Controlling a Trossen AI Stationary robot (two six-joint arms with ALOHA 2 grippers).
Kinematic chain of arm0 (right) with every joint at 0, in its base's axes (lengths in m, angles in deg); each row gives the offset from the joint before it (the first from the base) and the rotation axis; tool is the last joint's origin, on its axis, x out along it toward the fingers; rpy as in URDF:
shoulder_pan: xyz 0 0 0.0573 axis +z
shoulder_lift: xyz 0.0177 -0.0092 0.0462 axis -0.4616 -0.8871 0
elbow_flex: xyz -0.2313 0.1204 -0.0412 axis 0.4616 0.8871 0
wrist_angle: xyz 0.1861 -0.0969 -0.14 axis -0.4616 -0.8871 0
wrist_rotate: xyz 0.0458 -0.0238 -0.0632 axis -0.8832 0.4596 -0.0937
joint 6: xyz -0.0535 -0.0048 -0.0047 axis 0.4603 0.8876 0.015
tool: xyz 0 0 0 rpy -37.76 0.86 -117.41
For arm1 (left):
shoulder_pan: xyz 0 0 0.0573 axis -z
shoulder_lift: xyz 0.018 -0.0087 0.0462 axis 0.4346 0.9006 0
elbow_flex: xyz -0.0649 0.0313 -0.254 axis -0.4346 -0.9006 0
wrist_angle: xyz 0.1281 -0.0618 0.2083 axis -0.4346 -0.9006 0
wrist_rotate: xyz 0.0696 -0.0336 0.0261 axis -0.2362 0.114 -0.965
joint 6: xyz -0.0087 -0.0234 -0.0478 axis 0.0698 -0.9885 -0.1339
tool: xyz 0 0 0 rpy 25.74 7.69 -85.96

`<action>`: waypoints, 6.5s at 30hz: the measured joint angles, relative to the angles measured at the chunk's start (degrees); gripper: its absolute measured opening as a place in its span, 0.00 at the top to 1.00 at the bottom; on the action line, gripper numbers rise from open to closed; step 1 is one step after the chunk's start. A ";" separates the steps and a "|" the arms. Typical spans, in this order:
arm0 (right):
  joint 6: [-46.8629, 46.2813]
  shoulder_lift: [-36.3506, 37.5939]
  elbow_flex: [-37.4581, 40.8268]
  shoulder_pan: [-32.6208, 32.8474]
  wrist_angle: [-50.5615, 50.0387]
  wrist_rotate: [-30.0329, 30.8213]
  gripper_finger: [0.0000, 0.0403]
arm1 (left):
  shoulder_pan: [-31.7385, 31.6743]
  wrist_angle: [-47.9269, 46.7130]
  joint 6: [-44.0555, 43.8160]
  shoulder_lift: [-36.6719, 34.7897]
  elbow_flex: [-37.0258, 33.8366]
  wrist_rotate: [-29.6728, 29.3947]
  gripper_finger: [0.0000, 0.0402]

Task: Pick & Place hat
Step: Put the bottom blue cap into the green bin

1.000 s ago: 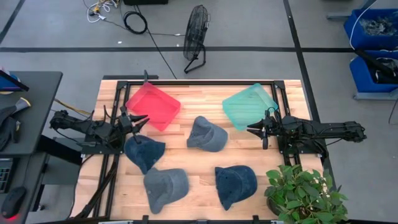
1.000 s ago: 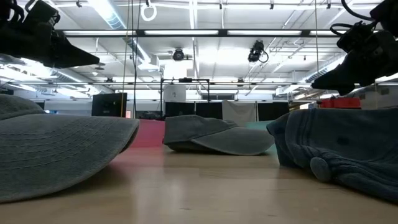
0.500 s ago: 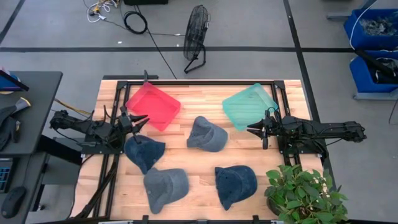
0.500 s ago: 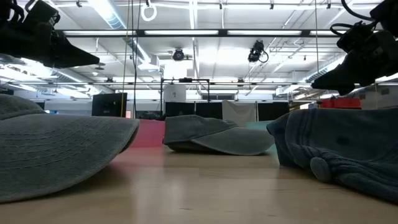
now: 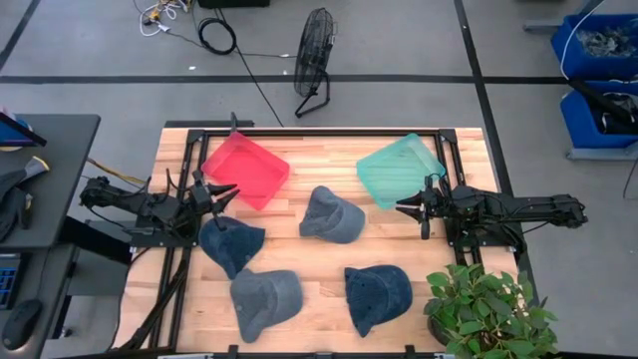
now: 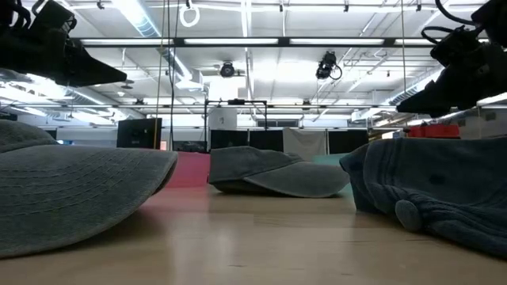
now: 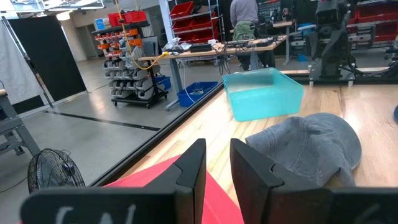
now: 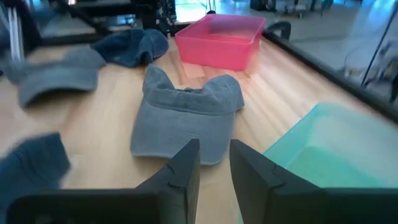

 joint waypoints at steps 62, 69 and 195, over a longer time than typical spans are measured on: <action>-13.96 -9.25 0.00 0.07 30.83 -0.26 0.59 | -0.01 32.76 9.00 3.74 0.15 12.02 0.55; -15.59 -22.91 -10.75 0.67 23.50 -9.00 0.55 | -0.01 33.39 11.26 13.55 7.32 10.33 0.53; 30.98 -79.95 -54.78 -24.73 -43.40 9.36 0.71 | -0.01 27.14 15.93 30.77 17.89 10.04 0.55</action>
